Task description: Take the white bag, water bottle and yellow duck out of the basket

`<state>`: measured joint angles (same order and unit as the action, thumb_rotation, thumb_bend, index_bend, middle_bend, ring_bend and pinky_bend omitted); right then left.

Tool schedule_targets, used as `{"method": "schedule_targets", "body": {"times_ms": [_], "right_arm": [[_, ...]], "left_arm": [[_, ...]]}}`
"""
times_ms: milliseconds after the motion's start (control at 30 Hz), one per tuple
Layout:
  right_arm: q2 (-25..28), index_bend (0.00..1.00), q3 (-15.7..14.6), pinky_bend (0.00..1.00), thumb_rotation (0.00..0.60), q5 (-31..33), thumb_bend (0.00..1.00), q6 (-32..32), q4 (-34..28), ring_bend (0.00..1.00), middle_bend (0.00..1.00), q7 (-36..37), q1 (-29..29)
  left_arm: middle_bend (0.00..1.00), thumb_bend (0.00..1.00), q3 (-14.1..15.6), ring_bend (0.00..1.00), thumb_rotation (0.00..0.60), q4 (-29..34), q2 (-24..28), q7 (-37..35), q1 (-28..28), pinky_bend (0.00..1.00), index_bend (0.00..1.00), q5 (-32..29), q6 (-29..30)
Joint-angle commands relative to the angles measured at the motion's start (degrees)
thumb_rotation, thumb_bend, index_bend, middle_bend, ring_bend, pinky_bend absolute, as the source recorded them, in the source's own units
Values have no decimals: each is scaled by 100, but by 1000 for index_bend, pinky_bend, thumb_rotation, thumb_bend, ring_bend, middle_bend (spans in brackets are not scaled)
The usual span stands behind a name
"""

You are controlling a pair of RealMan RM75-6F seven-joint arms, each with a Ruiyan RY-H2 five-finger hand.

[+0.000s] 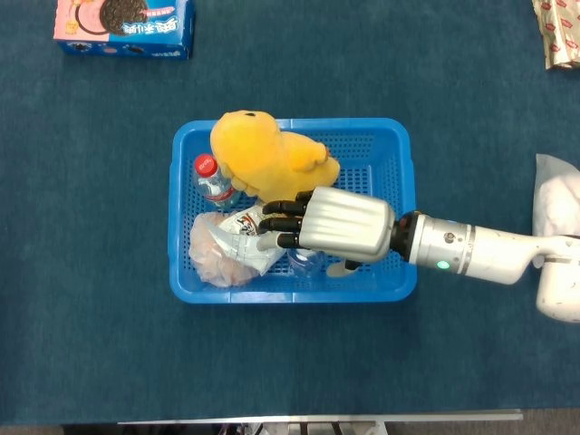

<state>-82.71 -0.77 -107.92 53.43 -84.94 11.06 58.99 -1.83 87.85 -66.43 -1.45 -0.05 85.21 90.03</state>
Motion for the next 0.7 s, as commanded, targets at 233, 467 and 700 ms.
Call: {"method": "schedule_targets", "body": {"times_ms": [233, 467, 700], "right_arm": [[-121, 352, -111, 572, 600, 88, 0, 8, 170, 275, 343, 205, 66], [-183, 438, -169, 618, 600, 151, 0, 32, 275, 350, 413, 268, 80], [-222, 565, -186, 665, 600, 219, 0, 95, 339, 452, 510, 241, 60]], "left_arm": [[344, 170, 4, 250, 600, -36, 1, -54, 38, 457, 492, 1, 19], [344, 169, 6, 251, 600, -39, 1, -55, 54, 456, 492, 4, 17], [344, 170, 0, 251, 600, -34, 1, -52, 61, 457, 492, 3, 11]]}}
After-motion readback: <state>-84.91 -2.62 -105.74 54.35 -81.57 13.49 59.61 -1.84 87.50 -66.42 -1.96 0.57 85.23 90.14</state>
